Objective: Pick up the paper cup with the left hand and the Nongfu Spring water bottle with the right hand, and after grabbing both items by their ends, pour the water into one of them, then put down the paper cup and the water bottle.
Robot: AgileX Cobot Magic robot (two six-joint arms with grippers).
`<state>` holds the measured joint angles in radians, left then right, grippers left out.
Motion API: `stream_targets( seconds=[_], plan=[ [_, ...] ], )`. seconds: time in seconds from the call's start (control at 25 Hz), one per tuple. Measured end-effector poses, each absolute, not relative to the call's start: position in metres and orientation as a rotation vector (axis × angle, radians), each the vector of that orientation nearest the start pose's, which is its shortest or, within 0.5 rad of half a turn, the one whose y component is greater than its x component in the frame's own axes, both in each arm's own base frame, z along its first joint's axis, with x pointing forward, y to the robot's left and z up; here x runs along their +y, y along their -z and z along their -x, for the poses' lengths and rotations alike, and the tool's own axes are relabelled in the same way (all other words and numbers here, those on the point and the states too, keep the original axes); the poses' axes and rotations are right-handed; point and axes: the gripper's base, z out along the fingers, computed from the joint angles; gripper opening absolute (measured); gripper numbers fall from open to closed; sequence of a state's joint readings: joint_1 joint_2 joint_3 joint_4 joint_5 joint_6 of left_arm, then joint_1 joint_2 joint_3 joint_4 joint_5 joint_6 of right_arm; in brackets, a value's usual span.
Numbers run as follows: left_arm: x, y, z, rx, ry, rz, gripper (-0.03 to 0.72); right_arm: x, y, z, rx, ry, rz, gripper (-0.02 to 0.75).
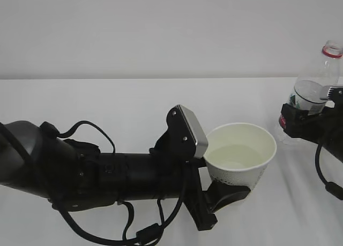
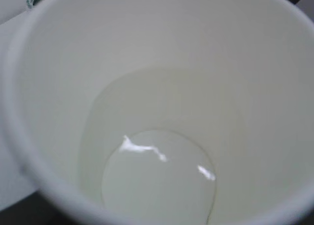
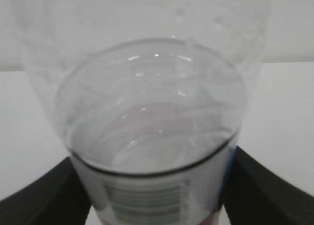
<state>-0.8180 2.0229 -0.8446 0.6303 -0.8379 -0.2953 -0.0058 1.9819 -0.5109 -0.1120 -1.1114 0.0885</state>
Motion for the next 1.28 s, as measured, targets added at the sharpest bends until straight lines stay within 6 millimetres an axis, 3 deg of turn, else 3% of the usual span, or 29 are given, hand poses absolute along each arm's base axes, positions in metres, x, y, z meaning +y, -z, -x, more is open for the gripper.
stream_targets(
  seconds=[1.16,1.28],
  plan=[
    [-0.2972,-0.1191,-0.2238,1.589,0.872,-1.200,0.502,0.0109,-0.0999,-0.3033,1.839,-0.124,0.093,0.592],
    [-0.2972,-0.1191,-0.2238,1.589,0.872,-1.200,0.502,0.0125,-0.0991,-0.3030,1.848,-0.134,0.115,0.627]
  ],
)
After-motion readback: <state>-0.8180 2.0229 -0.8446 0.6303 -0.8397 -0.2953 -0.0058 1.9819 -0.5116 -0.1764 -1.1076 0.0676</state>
